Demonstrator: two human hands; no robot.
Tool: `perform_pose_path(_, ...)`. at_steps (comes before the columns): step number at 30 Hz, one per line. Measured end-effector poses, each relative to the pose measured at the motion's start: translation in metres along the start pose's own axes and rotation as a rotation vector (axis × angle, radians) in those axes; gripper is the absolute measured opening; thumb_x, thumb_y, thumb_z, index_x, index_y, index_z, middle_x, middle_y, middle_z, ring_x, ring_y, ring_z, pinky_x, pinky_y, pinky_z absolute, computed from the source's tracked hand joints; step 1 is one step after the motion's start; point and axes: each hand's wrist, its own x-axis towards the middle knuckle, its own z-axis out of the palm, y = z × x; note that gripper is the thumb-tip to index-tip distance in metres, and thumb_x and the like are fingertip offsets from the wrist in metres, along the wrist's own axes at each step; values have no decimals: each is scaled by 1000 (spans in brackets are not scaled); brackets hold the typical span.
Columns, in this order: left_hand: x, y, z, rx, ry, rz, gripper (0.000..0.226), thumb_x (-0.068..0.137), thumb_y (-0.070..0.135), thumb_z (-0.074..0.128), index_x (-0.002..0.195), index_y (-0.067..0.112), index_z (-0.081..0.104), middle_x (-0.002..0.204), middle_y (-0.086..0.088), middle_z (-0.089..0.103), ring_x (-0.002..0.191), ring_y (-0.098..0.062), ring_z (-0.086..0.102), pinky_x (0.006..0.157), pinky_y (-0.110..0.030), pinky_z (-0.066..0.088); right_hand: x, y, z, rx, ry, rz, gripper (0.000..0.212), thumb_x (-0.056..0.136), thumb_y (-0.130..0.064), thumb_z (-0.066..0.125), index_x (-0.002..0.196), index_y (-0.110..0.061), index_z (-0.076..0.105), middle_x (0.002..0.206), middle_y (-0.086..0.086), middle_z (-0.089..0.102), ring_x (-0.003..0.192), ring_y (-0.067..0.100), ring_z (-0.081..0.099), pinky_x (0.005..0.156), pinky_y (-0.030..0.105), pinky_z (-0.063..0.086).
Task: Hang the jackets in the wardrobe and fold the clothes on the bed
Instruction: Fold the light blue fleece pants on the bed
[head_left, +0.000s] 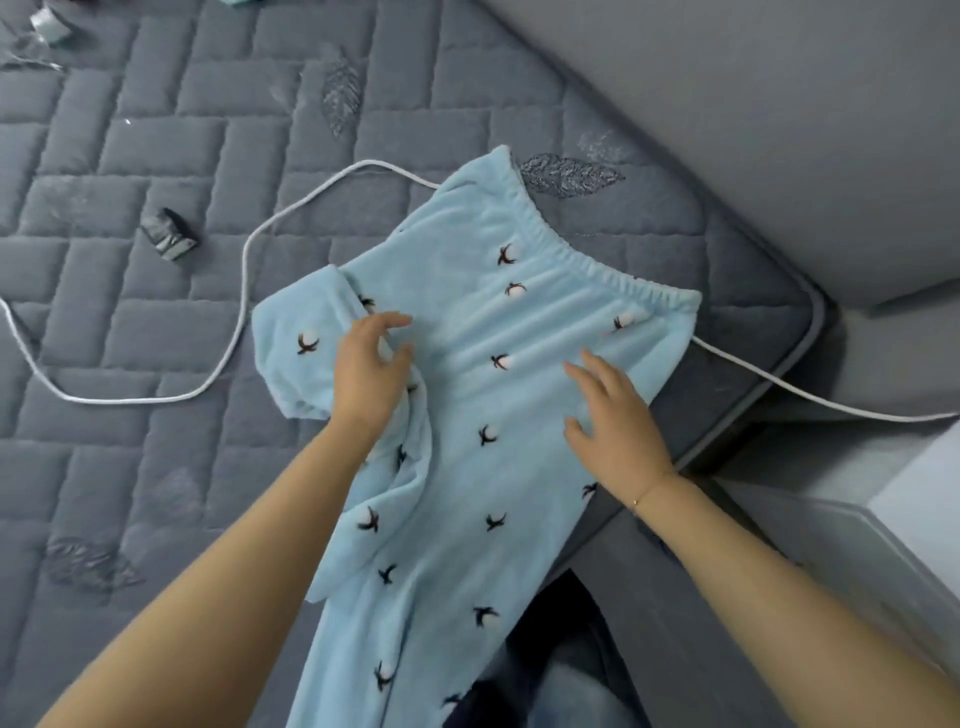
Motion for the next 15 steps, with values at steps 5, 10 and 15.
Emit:
perform_pose_path(5, -52, -48, -66, -44, 138, -201, 27, 91, 15, 63, 118, 19, 62, 124, -1, 54, 98, 0, 53, 79, -15, 44, -32, -51, 56, 53, -137, -113, 44, 96, -16, 54, 139, -11, 47, 154, 5, 31, 141, 22, 26, 115, 29, 21)
perform_pose_path(10, -49, -63, -83, -164, 86, -318, 40, 89, 28, 70, 124, 19, 54, 131, -7, 53, 108, -13, 57, 80, -30, 52, -34, -86, 102, 223, -159, -79, 42, 94, -15, 58, 135, -10, 52, 144, 6, 42, 135, 21, 35, 107, 22, 25)
perform_pose_path(15, -28, -63, -50, -179, -174, -535, 96, 80, 47, 76, 152, 22, 19, 156, -1, 17, 141, -23, 29, 112, -42, 36, -18, -106, 128, 700, -133, 186, 37, 90, -23, 67, 125, -22, 53, 125, -7, 54, 113, 5, 51, 99, 24, 42)
